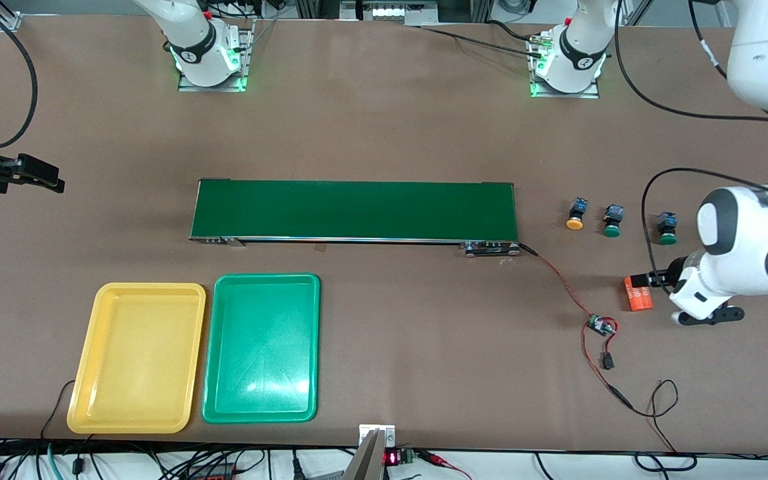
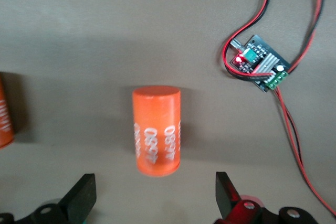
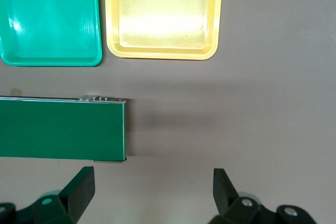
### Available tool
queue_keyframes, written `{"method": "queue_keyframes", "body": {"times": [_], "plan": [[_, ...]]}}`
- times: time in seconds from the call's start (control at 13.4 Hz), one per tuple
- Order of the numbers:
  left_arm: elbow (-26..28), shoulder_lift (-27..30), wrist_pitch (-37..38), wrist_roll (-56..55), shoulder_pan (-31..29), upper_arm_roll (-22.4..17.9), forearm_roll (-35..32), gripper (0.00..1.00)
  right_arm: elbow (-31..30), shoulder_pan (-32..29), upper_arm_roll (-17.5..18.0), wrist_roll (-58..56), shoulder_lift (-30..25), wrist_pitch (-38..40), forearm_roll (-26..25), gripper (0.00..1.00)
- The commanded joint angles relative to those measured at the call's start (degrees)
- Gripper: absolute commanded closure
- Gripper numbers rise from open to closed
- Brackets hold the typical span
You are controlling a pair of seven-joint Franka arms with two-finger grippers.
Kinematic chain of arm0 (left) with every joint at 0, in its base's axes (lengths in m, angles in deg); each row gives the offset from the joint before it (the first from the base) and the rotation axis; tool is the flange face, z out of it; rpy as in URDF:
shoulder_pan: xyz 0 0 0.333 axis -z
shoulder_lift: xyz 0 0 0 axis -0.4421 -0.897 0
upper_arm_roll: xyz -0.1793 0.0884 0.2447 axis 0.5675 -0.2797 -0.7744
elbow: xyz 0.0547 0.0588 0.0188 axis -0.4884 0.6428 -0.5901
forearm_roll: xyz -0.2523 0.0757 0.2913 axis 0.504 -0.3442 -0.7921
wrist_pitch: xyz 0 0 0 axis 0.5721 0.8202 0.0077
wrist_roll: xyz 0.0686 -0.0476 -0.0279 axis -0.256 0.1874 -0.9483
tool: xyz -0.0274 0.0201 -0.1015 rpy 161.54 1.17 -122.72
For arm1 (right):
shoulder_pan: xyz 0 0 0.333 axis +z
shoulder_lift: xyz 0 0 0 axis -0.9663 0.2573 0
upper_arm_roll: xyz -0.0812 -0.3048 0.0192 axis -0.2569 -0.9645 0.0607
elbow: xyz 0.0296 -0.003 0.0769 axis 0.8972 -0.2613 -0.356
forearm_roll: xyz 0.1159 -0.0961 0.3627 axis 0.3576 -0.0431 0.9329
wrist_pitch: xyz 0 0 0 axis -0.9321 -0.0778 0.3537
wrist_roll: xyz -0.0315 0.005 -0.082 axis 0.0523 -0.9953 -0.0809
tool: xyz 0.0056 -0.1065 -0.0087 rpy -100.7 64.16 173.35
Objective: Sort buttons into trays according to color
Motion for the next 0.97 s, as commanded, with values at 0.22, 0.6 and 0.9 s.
{"method": "queue_keyframes", "body": {"times": [0.22,0.6,0.9], "plan": [[-1.63,-4.04,-6.40,-0.04,-0.15,0.27,-1.97,0.00,1.26,-0.20,-0.35,-1.08,0.82,0.39,1.03,0.00],[-1.09,-4.84,-6.86,-0.65,-1.47,0.36,-1.18,0.00,1.26,-0.29,-0.35,-1.08,1.00,0.39,1.12,0.00],[-1.27,-5.10,-6.86,-0.74,-1.30,0.36,-1.18,0.00,1.26,-0.29,-0.35,-1.08,1.00,0.39,1.03,0.00]]}}
